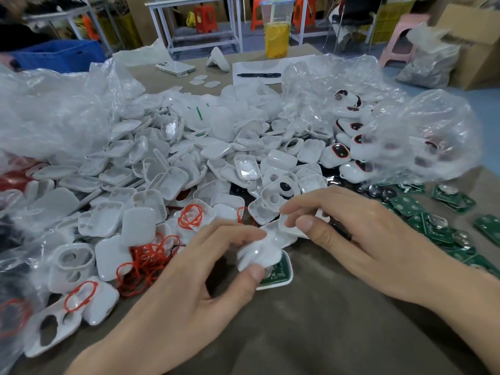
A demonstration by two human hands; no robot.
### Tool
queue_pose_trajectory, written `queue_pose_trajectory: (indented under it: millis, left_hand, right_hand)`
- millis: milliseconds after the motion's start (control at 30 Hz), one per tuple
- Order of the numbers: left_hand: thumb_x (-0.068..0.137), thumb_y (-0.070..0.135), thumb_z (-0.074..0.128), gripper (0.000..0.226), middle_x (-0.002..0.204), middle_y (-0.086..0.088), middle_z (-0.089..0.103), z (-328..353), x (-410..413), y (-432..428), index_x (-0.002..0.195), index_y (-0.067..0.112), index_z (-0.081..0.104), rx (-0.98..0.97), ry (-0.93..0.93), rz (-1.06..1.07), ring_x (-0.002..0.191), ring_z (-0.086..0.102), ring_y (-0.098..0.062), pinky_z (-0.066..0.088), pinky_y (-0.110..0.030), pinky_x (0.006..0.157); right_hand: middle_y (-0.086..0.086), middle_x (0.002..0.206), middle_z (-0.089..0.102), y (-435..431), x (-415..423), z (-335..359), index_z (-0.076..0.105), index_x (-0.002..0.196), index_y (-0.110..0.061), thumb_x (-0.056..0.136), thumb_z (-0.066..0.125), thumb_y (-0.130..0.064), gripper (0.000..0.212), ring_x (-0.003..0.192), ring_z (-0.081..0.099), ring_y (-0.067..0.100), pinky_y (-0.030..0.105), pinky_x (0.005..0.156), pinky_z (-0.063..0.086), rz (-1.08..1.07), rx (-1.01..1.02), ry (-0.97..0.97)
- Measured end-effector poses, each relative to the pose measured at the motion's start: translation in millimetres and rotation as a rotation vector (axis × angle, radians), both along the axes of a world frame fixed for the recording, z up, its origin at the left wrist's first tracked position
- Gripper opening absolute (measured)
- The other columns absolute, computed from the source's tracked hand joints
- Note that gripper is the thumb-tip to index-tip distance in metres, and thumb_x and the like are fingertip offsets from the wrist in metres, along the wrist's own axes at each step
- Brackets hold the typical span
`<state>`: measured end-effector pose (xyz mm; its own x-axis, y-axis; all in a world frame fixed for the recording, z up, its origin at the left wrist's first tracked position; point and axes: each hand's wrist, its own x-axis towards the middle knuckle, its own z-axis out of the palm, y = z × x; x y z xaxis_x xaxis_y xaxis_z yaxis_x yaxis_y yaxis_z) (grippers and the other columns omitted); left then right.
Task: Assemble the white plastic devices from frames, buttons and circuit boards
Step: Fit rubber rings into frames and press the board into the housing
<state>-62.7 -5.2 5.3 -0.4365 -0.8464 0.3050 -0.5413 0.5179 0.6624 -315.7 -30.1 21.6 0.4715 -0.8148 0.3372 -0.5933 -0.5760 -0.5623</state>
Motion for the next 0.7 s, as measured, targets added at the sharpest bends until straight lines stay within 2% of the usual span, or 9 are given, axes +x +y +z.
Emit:
queue_pose_trajectory:
  millis: [67, 200, 367, 533, 700]
  left_hand:
    - [0.091, 0.043, 0.057, 0.028, 0.117, 0.021, 0.062, 0.5, 5.0, -0.9, 0.119, 0.042, 0.058, -0.055, 0.017, 0.081, 0.112, 0.059, 0.002, 0.037, -0.003, 0.090]
    - [0.087, 0.049, 0.056, 0.028, 0.112, 0.028, 0.060, 0.1, 14.0, -5.6, 0.115, 0.045, 0.056, -0.086, 0.077, 0.255, 0.104, 0.058, 0.009, 0.035, 0.002, 0.085]
    - [0.087, 0.053, 0.054, 0.029, 0.114, 0.031, 0.055, -1.7, 14.6, -8.9, 0.115, 0.046, 0.056, -0.095, 0.072, 0.333, 0.102, 0.057, 0.009, 0.035, 0.001, 0.083]
    - [0.090, 0.048, 0.055, 0.025, 0.118, 0.026, 0.057, -2.3, 13.8, -10.1, 0.116, 0.048, 0.054, -0.136, 0.032, 0.311, 0.113, 0.054, 0.007, 0.033, 0.002, 0.086]
    - [0.092, 0.048, 0.055, 0.026, 0.121, 0.024, 0.056, -2.9, 14.1, -10.6, 0.118, 0.050, 0.052, -0.152, 0.006, 0.291, 0.115, 0.054, 0.006, 0.033, 0.001, 0.089]
  right_hand:
    - [-0.025, 0.105, 0.063, -0.2, -0.1, 0.7, 0.059, 0.114, -0.043, 0.101, 0.046, -0.050, 0.020, 0.107, 0.058, 0.002, 0.016, 0.089, 0.043, 0.015, -0.036, 0.022]
    - [-0.021, 0.105, 0.065, 0.2, 4.4, -2.8, 0.070, 0.102, -0.036, 0.094, 0.064, -0.048, 0.016, 0.104, 0.059, 0.005, 0.031, 0.090, 0.047, 0.138, -0.123, 0.141]
    - [-0.020, 0.111, 0.063, 0.5, 6.2, -6.0, 0.073, 0.106, -0.043, 0.090, 0.064, -0.057, 0.023, 0.106, 0.054, 0.003, 0.026, 0.094, 0.042, 0.215, -0.123, 0.242]
    - [-0.021, 0.113, 0.062, -0.4, 5.3, -9.0, 0.072, 0.105, -0.045, 0.092, 0.064, -0.054, 0.018, 0.108, 0.051, 0.003, 0.024, 0.096, 0.039, 0.216, -0.121, 0.295]
    - [-0.021, 0.112, 0.062, 0.1, 6.2, -9.9, 0.072, 0.103, -0.046, 0.092, 0.063, -0.053, 0.016, 0.107, 0.050, 0.003, 0.025, 0.095, 0.040, 0.205, -0.113, 0.288]
